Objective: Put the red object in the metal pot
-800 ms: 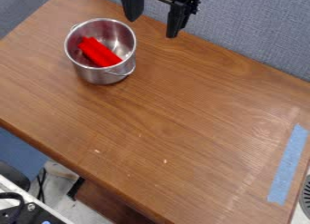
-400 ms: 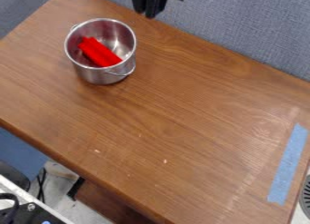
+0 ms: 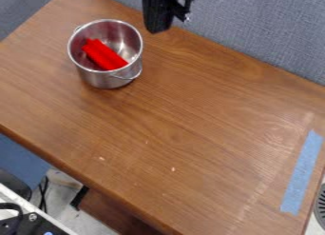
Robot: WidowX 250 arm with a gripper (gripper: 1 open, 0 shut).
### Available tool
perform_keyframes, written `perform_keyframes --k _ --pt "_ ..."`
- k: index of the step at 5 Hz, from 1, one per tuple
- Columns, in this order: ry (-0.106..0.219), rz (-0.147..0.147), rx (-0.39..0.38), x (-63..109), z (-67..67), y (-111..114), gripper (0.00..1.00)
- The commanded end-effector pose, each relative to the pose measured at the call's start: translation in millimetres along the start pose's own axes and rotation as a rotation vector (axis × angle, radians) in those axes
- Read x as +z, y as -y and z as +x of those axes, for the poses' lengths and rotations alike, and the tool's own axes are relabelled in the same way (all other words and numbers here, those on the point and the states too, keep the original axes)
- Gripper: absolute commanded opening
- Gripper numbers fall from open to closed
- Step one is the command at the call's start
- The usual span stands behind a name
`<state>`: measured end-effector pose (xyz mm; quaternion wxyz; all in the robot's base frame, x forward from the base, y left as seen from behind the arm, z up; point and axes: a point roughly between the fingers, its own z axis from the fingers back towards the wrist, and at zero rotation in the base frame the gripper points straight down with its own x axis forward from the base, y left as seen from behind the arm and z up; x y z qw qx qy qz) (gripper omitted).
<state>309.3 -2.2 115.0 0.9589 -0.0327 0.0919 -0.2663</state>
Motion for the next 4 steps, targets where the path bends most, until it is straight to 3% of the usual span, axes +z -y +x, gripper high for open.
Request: perform_keyframes --k 1,2,3,4 --pt "0.074 0.044 -0.063 27.1 -19.3 -11 0.00" --pt "0.133 0.077 -0.008 33.7 -32.6 -11 1.00" --pt "0.163 0.061 0.144 31.6 -51.8 -12 1.00" --pt "0.199 0.045 0.319 29.5 -55.0 -11 1.00"
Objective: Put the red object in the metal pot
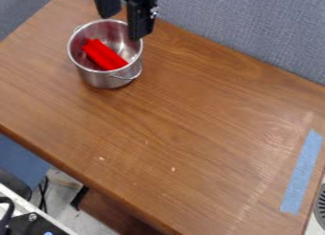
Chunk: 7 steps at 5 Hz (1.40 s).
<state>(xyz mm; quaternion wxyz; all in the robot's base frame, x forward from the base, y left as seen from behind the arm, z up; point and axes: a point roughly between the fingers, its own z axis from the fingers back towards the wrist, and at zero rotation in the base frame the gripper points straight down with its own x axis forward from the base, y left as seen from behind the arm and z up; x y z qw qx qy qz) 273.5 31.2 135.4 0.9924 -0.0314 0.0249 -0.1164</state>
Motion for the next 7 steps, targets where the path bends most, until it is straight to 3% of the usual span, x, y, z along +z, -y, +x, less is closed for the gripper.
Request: perform_keyframes --k 1,3,4,5,7 --pt "0.091 0.001 0.194 18.8 -2.6 -2 1.00" --pt "0.093 -0.036 0.298 15.3 0.9 11 1.00" --pt "0.075 -0.037 0.220 -5.6 -1.3 23 1.00" --pt "0.080 -0.048 0.160 -20.6 3.2 32 1.00" --pt "0.156 -0.064 0.452 -8.7 -8.4 1 1.00"
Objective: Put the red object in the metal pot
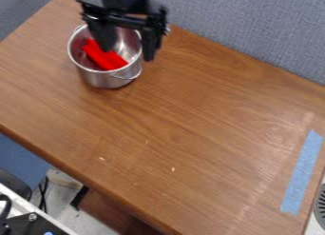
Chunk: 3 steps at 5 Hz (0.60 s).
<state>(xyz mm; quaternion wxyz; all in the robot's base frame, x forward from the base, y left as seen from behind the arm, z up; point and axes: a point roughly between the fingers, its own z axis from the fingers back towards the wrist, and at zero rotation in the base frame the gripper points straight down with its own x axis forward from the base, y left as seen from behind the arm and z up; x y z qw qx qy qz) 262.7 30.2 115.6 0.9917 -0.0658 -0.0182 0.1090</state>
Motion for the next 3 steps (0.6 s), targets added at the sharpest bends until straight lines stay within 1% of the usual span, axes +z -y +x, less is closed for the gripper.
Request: perform_keyframes --k 1,2,3 --pt "0.061 -0.005 0.025 20.7 -6.9 -5 1.00" --pt "0.071 0.001 0.019 30.2 -22.2 -14 1.00" --pt "0.106 0.007 0.025 32.3 -29.8 -19 1.00"
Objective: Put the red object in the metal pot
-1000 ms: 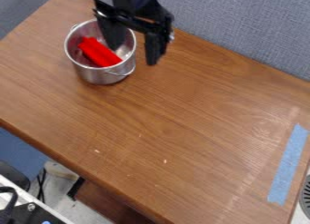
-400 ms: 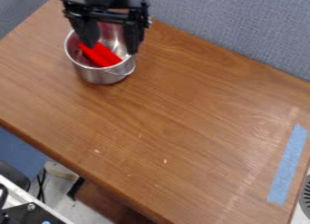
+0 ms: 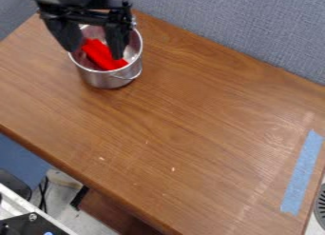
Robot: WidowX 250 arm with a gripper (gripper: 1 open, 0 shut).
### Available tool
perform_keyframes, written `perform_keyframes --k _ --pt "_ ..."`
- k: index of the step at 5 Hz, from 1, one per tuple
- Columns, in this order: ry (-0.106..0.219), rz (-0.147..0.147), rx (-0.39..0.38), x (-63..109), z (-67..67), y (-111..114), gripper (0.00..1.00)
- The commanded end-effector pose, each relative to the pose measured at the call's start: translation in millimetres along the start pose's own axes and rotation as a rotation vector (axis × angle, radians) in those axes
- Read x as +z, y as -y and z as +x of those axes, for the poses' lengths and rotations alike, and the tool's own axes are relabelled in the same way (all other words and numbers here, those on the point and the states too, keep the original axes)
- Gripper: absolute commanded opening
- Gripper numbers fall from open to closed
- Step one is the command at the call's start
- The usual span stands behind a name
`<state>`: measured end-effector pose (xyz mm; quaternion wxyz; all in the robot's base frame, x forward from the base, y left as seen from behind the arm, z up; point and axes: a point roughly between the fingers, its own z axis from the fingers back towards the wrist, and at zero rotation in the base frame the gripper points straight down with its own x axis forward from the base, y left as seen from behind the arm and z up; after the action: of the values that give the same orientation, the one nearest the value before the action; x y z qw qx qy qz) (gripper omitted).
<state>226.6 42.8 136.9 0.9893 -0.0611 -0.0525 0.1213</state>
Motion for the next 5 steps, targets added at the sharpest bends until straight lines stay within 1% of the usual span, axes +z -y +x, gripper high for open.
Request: perform_keyframes --k 1,2,3,4,5 --pt "0.021 -0.013 -0.229 -0.4 21.5 55 1.00" --pt "0.016 -0.048 -0.478 -7.6 50.9 115 1.00" --pt "0.016 -0.051 -0.499 -17.8 82.1 86 1.00" --pt "-0.013 -0.056 -0.489 -24.7 109.9 40 1.00" --pt "-0.038 -0.051 -0.429 -48.9 108.7 30 1.00"
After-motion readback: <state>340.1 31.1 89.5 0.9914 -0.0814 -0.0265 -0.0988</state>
